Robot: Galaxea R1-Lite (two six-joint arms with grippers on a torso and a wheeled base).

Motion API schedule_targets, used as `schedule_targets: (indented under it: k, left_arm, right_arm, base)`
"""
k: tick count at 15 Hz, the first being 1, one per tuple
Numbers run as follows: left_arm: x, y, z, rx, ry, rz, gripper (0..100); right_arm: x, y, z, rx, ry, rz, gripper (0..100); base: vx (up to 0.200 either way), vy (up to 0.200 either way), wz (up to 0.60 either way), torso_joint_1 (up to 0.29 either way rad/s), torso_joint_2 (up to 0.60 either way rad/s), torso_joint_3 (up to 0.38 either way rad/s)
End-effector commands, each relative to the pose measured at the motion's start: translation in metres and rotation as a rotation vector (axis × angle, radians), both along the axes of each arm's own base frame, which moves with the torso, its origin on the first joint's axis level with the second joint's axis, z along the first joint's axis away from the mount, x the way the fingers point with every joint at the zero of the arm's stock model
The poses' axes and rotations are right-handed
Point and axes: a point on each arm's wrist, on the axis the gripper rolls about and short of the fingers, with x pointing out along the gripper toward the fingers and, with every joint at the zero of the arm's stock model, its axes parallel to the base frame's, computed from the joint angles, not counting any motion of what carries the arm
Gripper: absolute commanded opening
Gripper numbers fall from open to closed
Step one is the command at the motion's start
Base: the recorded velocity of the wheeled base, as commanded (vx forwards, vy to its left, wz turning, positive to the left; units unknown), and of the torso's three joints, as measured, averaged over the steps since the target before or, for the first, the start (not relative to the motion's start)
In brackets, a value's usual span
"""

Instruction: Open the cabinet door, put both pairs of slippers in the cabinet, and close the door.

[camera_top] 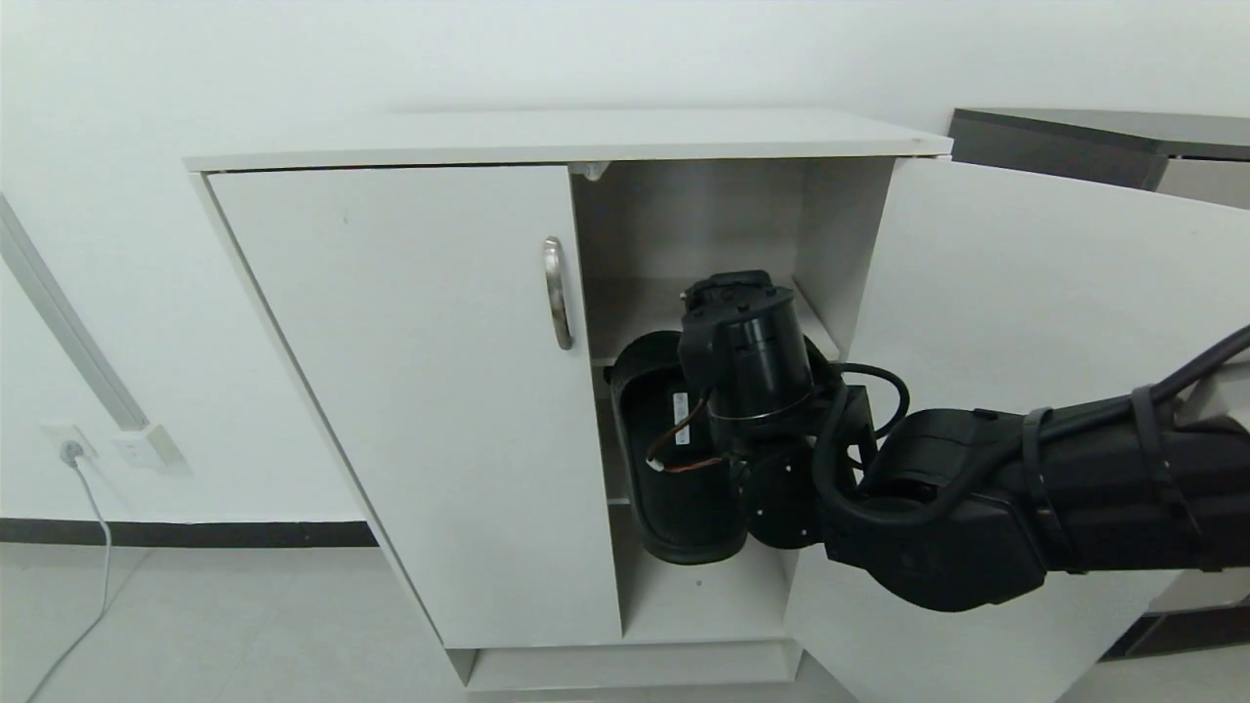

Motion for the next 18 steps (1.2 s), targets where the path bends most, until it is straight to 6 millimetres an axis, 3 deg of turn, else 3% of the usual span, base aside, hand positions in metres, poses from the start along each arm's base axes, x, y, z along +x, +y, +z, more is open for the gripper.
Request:
schedule_targets:
  k: [1, 6, 9, 18]
  left_arm:
    - [0.000, 0.000, 0.000, -0.001, 0.001, 0.000, 0]
    - [0.000, 0.000, 0.000, -0.001, 0.001, 0.000, 0]
    - [0.000, 0.000, 0.000, -0.001, 0.001, 0.002, 0]
    - [0.000, 0.000, 0.000, -0.002, 0.000, 0.002, 0]
  right_arm:
    - [-0.001, 0.000, 0.002, 0.006, -0.005, 0.001, 0]
    - [0.001, -0.001, 0.002, 0.000, -0.005, 0.000, 0]
    - [0.008, -0.003, 0.000, -0.002, -0.002, -0.006, 0]
    - [0.068, -0.003, -0.007, 0.004, 0.014, -0.066, 0]
  base:
    - [0.200, 0.000, 0.00, 0.007, 0.00, -0.002]
    - [0.200, 0.000, 0.00, 0.003, 0.00, 0.001]
    - [0.000, 0.000, 0.00, 0.000, 0.00, 0.000]
    - [0.000, 0.000, 0.00, 0.000, 0.00, 0.000]
